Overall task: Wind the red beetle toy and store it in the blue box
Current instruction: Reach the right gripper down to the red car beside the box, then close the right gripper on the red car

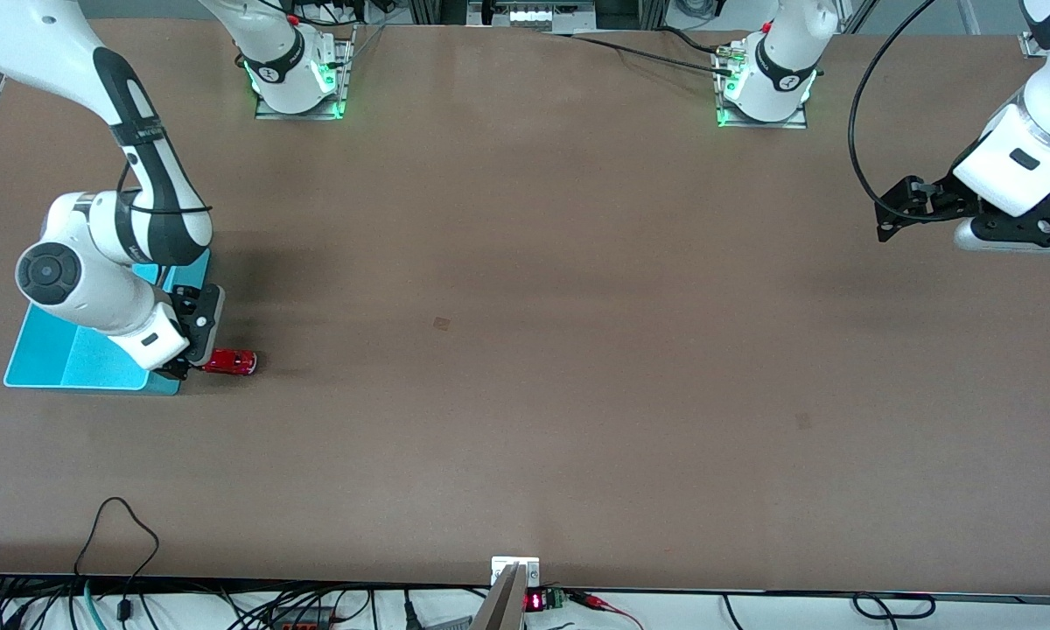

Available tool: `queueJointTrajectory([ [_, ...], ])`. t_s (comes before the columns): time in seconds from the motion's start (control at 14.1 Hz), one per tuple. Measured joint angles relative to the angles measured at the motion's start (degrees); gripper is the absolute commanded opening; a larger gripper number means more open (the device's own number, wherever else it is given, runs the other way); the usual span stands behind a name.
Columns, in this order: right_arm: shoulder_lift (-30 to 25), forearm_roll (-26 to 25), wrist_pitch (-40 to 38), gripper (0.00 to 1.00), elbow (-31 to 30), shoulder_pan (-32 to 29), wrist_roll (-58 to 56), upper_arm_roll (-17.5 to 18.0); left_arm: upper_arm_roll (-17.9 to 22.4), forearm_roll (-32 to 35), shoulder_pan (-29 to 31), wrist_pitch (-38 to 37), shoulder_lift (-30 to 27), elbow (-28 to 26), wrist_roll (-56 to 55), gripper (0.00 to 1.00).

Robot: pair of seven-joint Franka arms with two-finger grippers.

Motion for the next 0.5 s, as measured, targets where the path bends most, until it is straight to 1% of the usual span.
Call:
queueJointTrajectory([
  [0.5, 5.16, -0.25, 5.57, 1.0, 0.0, -0.01, 0.0, 0.07, -0.09, 0.0, 0.0, 0.05, 0.0, 0.02, 0.0, 1.0],
])
